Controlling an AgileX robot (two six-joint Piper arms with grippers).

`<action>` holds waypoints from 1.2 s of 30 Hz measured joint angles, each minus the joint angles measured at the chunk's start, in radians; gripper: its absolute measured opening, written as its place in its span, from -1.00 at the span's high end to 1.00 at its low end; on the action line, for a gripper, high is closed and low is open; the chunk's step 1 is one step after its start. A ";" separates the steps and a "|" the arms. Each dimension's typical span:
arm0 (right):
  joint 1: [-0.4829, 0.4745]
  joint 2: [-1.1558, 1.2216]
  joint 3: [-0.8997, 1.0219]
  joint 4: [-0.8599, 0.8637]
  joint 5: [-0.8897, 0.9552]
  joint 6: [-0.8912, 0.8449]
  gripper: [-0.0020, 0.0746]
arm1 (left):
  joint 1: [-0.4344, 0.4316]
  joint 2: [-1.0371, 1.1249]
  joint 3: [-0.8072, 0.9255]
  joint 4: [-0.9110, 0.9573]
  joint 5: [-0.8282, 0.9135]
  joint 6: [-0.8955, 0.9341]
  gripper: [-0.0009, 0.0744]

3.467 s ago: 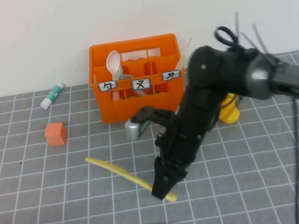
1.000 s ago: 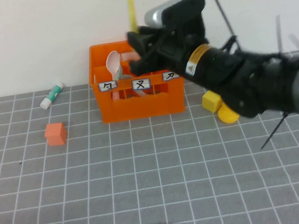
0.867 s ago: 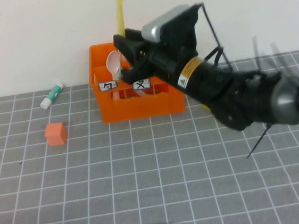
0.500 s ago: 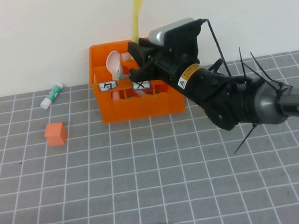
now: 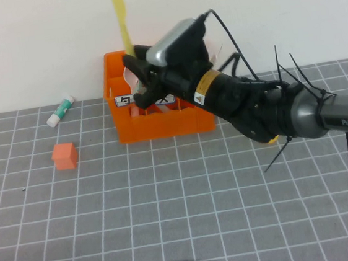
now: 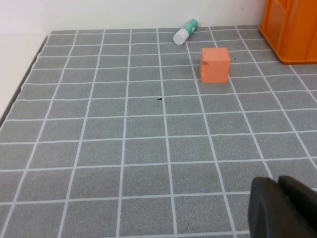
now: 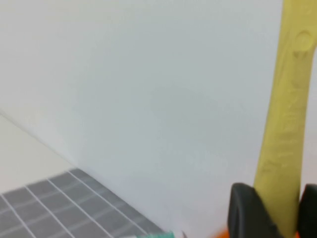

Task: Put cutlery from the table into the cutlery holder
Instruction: Place the knife on the box

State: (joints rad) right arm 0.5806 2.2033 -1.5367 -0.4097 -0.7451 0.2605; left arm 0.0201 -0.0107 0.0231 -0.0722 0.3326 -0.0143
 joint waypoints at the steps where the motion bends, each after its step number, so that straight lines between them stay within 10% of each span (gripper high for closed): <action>1: 0.002 0.000 -0.013 -0.014 0.000 0.004 0.44 | 0.000 0.000 0.000 0.000 0.000 0.000 0.98; 12: -0.076 -0.124 0.002 -0.149 0.262 0.198 0.44 | 0.000 0.000 0.000 0.000 0.000 0.000 0.98; 36: -0.156 -0.055 0.127 -0.165 0.082 0.201 0.44 | 0.000 0.000 0.000 0.000 0.002 0.000 0.98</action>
State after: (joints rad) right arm 0.4249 2.1483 -1.4100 -0.5745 -0.6629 0.4618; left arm 0.0201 -0.0107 0.0231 -0.0722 0.3342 -0.0143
